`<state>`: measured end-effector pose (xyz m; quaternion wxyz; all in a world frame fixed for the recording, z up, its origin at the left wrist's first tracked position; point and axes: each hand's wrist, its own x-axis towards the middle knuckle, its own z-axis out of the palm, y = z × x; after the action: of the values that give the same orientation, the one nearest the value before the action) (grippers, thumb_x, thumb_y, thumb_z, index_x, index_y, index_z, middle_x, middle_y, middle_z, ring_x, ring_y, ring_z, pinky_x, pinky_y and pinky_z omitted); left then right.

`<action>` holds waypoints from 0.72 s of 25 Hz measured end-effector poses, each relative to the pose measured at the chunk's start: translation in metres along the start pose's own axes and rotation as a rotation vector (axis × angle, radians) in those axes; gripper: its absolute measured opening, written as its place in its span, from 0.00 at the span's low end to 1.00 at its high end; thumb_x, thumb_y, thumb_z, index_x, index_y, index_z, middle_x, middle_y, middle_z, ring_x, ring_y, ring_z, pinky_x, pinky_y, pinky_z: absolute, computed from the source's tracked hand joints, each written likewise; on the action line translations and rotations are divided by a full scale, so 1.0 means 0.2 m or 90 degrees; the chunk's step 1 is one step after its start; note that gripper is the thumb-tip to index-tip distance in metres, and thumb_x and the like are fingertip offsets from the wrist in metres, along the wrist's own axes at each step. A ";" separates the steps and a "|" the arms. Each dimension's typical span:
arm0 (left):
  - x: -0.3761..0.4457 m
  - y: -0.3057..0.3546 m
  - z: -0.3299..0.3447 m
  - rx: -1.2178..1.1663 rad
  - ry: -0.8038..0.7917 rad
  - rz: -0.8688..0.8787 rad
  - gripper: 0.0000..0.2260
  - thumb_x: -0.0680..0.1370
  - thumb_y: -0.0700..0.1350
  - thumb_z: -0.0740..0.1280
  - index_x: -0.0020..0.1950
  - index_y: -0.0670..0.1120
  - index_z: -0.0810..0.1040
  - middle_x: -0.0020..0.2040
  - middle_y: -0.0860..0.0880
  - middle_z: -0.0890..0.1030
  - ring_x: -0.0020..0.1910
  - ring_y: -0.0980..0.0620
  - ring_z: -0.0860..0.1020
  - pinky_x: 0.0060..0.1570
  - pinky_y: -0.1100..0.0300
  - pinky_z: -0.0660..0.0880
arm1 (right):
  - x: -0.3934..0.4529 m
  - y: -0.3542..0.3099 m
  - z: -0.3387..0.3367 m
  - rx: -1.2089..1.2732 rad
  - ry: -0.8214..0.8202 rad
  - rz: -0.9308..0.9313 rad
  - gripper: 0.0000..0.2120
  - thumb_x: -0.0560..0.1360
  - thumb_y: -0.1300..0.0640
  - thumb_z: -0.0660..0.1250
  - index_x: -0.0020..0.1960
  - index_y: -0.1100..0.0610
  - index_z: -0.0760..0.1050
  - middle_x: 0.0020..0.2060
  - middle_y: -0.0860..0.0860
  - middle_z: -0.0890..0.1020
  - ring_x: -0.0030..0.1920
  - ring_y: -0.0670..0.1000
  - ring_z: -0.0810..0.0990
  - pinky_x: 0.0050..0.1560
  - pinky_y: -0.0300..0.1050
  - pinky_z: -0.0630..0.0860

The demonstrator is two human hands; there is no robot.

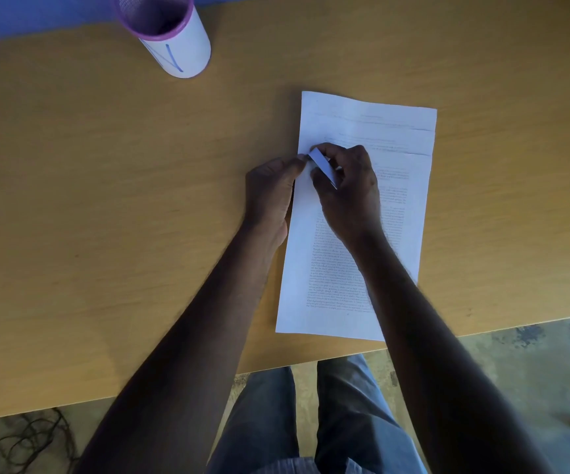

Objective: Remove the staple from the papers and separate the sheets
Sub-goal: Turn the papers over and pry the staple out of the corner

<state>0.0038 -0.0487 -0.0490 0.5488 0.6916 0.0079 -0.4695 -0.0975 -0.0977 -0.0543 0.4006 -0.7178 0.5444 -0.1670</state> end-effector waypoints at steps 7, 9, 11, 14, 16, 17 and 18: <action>0.01 -0.01 0.00 -0.012 0.010 0.003 0.05 0.80 0.39 0.71 0.48 0.43 0.86 0.47 0.45 0.87 0.48 0.46 0.86 0.54 0.50 0.83 | 0.00 -0.01 0.01 -0.008 0.017 0.018 0.15 0.80 0.54 0.70 0.67 0.49 0.79 0.56 0.49 0.78 0.49 0.44 0.76 0.48 0.49 0.81; 0.01 -0.01 0.00 -0.018 0.010 0.001 0.06 0.80 0.39 0.71 0.45 0.45 0.86 0.44 0.46 0.87 0.43 0.49 0.86 0.49 0.53 0.84 | 0.00 -0.01 0.01 -0.008 0.015 0.022 0.16 0.80 0.54 0.69 0.67 0.49 0.79 0.56 0.50 0.78 0.51 0.47 0.79 0.49 0.49 0.81; 0.01 -0.01 0.00 -0.031 0.009 -0.011 0.06 0.80 0.39 0.71 0.45 0.44 0.86 0.41 0.48 0.87 0.39 0.53 0.86 0.42 0.59 0.84 | 0.00 -0.02 0.02 -0.005 0.020 0.029 0.16 0.80 0.54 0.69 0.67 0.49 0.79 0.56 0.51 0.78 0.52 0.50 0.80 0.49 0.49 0.79; 0.01 -0.01 0.01 -0.043 0.010 -0.013 0.05 0.79 0.37 0.71 0.48 0.40 0.87 0.42 0.46 0.87 0.40 0.50 0.85 0.43 0.57 0.84 | -0.01 -0.02 0.02 -0.008 0.023 0.037 0.16 0.80 0.54 0.69 0.68 0.49 0.79 0.56 0.51 0.77 0.52 0.51 0.80 0.48 0.47 0.77; 0.01 -0.01 0.01 -0.030 0.024 -0.002 0.04 0.79 0.38 0.71 0.49 0.39 0.87 0.45 0.44 0.87 0.46 0.46 0.85 0.51 0.52 0.83 | -0.01 -0.03 0.02 -0.008 0.022 0.043 0.16 0.81 0.54 0.69 0.68 0.49 0.79 0.56 0.51 0.77 0.52 0.52 0.80 0.48 0.47 0.76; 0.01 -0.01 0.02 -0.024 0.032 0.004 0.04 0.79 0.38 0.72 0.48 0.40 0.87 0.46 0.43 0.87 0.48 0.43 0.85 0.55 0.49 0.83 | -0.01 -0.03 0.02 -0.007 0.023 0.048 0.16 0.81 0.54 0.69 0.68 0.49 0.79 0.57 0.51 0.77 0.52 0.52 0.80 0.48 0.47 0.76; 0.00 -0.01 0.02 -0.019 0.040 0.008 0.04 0.79 0.37 0.72 0.47 0.42 0.87 0.46 0.43 0.87 0.51 0.41 0.86 0.57 0.47 0.82 | -0.01 -0.03 0.02 -0.006 0.026 0.055 0.16 0.81 0.53 0.69 0.68 0.49 0.79 0.57 0.51 0.77 0.53 0.52 0.81 0.48 0.47 0.76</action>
<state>0.0002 -0.0522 -0.0498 0.5612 0.6980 0.0275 -0.4438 -0.0909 -0.0940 -0.0519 0.3929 -0.6921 0.5836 -0.1615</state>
